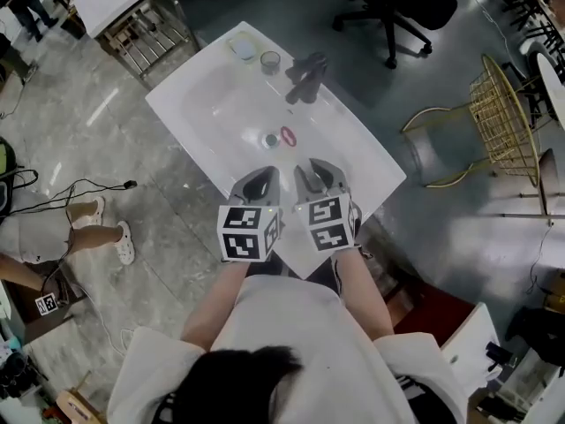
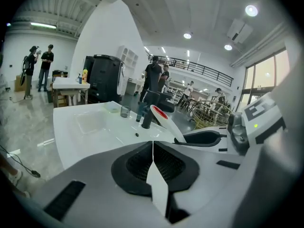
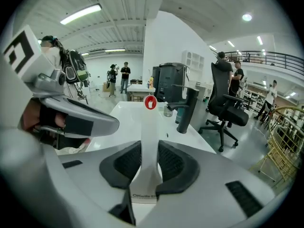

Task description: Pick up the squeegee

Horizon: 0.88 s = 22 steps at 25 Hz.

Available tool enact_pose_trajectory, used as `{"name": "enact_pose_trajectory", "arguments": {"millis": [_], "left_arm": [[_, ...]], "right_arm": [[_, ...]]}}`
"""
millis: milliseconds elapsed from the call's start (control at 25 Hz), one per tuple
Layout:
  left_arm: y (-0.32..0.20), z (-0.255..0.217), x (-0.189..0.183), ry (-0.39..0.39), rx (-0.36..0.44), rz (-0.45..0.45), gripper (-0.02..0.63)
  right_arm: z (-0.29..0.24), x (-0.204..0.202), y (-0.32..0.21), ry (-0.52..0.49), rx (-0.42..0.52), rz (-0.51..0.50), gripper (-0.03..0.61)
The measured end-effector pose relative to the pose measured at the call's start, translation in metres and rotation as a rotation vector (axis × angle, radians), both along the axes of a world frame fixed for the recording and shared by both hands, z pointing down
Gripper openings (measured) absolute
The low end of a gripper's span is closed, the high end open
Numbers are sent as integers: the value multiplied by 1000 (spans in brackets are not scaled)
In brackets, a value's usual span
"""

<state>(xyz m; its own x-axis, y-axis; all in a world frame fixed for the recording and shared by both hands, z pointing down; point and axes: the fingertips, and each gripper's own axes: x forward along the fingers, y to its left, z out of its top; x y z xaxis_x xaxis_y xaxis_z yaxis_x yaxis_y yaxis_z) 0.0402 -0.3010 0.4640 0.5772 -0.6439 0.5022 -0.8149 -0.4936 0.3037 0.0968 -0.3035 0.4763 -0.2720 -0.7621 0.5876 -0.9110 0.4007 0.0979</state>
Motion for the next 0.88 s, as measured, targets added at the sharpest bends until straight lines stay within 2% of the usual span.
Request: {"name": "enact_pose_trajectory", "arguments": {"millis": [320, 520, 640, 880], "left_arm": [[11, -28, 16, 40, 75, 43, 29], [17, -51, 25, 110, 99, 47, 29], [18, -62, 25, 103, 145, 56, 29], [28, -61, 31, 108, 144, 72, 29]], "right_arm": [[-39, 14, 13, -9, 87, 67, 106], [-60, 27, 25, -12, 136, 120, 106], [-70, 30, 31, -10, 164, 143, 106], [-82, 35, 45, 16, 207, 160, 106]]}}
